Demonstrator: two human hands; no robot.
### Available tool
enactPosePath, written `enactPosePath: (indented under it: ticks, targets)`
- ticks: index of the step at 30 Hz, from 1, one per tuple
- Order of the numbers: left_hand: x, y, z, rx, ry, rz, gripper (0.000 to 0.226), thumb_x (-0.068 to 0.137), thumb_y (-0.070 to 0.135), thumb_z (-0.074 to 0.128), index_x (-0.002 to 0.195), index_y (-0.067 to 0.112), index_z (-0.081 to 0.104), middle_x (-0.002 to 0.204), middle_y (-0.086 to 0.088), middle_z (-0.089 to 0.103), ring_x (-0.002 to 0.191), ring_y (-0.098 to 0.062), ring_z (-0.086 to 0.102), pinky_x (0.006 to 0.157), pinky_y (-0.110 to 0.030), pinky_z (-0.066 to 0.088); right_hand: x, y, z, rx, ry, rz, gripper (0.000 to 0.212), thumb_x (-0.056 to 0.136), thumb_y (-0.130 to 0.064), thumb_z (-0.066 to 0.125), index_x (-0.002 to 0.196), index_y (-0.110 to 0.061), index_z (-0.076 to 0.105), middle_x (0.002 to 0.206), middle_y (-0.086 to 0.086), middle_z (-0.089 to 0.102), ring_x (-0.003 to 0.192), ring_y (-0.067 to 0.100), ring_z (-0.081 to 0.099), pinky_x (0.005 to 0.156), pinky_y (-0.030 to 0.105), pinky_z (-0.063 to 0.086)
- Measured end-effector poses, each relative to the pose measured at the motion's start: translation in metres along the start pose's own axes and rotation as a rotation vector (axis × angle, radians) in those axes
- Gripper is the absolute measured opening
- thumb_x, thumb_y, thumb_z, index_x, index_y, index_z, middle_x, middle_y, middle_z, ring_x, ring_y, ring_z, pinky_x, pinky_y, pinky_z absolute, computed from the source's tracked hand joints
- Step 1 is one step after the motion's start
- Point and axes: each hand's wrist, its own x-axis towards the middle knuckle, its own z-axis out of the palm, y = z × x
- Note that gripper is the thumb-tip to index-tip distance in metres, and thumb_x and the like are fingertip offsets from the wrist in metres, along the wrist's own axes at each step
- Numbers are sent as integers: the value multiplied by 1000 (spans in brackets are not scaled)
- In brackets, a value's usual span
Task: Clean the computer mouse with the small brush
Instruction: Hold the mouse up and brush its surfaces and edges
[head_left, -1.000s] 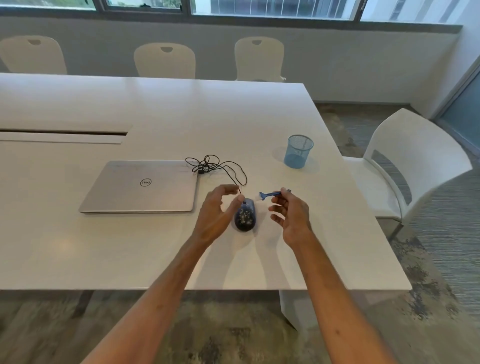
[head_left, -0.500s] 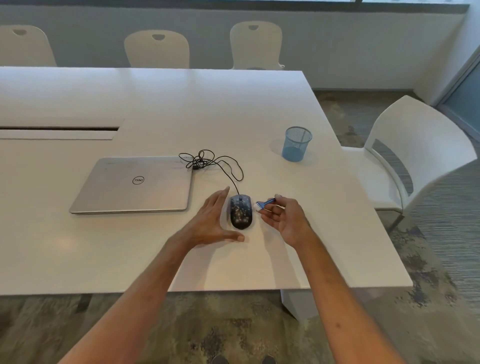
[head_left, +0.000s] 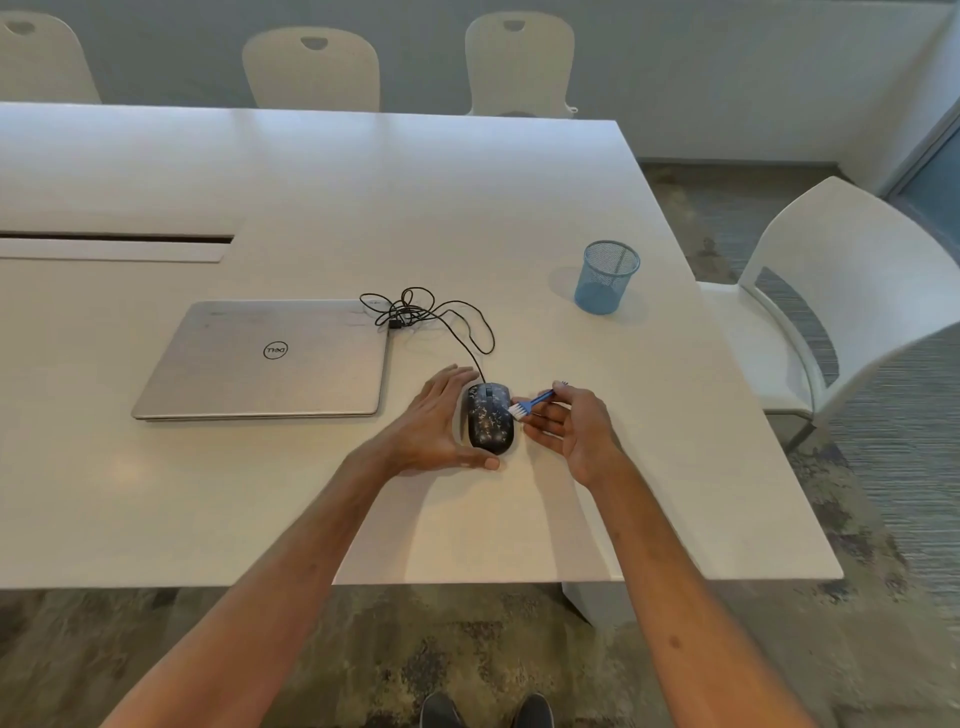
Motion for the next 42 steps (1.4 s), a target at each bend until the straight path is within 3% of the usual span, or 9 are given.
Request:
enactPosePath:
  ticks: [8,16,22,29,33,38,42]
  targets:
    - [0,2,7,56,20,7,146,62,95,84,176,27,22,185,8,17,176,-13,2,144,-48,13,-1,1,2,-26,8,-1,28,113,-27,55,111,-3,71,105,23,84,101,38,81,100,51,65]
    - [-1,5,7,56,26,-8,159,51,115,64,176,24,24,184,7,18,174,-16,7,142,-43,11,-7,1,6,-34,27,1,27,112,-26,57,111,-3,71,103,22,84,104,38,82,97,50,66]
    - [-5,6,8,10,48,7,138,62,85,90,170,25,29,176,5,28,166,-19,25,140,-46,23,-17,1,7,-49,27,-12,30,114,-27,56,120,-2,71,110,22,84,108,39,81,103,54,64]
    - [-29,19,16,-88,70,36,132,63,77,89,167,22,30,165,6,34,158,-19,34,136,-50,31,-41,4,1,-81,35,-44,29,114,-31,55,108,-7,70,108,17,85,108,37,81,102,52,64]
    - [-50,22,27,-127,112,77,128,65,71,93,165,24,29,164,8,34,154,-17,37,135,-50,35,-60,9,-11,-115,-2,-75,35,113,-35,56,118,-5,74,106,11,86,103,33,82,91,47,66]
    - [-73,29,40,-122,143,111,129,65,70,94,166,24,29,167,9,32,157,-16,36,136,-49,34,-85,23,-30,-127,35,-157,30,110,-35,64,117,-11,79,89,2,80,85,25,78,76,41,61]
    - [-93,39,51,-93,167,124,133,67,69,97,169,20,28,174,5,29,165,-19,29,140,-47,28,-107,33,-45,-108,-3,-214,20,105,-31,73,113,-14,79,101,6,87,81,24,82,76,38,60]
